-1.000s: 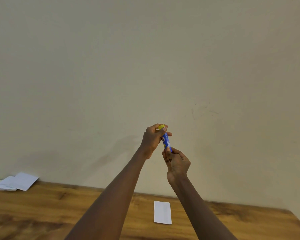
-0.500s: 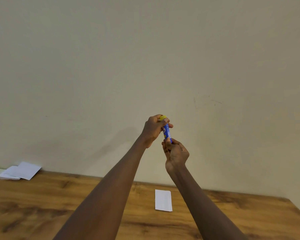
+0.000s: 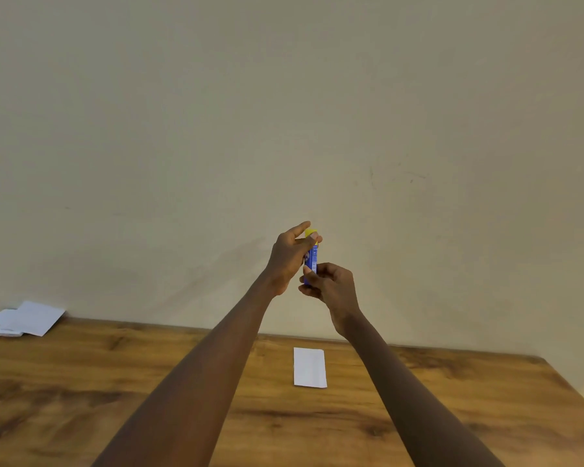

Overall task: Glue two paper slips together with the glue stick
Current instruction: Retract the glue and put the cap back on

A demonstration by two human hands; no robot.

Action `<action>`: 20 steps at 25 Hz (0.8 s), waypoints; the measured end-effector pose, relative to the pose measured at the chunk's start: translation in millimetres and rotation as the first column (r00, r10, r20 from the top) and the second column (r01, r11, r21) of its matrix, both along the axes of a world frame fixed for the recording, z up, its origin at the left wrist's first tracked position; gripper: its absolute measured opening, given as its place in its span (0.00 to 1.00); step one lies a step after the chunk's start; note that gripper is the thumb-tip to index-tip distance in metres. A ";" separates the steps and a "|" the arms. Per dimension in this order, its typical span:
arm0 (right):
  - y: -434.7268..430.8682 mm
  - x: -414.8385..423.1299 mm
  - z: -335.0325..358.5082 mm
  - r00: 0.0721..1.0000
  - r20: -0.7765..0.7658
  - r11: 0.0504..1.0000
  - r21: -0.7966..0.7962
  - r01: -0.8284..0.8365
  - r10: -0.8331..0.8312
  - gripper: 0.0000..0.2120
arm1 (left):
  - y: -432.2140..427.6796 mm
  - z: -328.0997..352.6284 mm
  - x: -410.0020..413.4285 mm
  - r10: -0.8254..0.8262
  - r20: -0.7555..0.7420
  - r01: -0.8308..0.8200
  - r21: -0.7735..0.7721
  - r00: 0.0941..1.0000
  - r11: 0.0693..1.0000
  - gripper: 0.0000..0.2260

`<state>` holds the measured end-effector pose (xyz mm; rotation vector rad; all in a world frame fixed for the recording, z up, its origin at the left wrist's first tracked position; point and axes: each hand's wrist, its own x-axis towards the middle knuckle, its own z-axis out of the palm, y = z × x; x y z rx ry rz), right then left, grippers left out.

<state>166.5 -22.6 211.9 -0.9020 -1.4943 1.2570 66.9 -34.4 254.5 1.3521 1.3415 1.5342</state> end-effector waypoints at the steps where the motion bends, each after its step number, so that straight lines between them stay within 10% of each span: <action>1: 0.7 -0.4 -3.6 0.999 0.039 1.000 0.002 -0.004 0.004 0.12 | 0.6 -6.3 -0.1 0.007 0.000 -0.007 -0.013 1.000 1.000 0.20; 20: 71.5 86.7 -166.7 0.849 0.471 0.937 -0.116 0.329 -0.239 0.11 | 38.4 -185.7 -17.9 -0.084 -0.296 -0.063 -0.455 0.951 0.888 0.27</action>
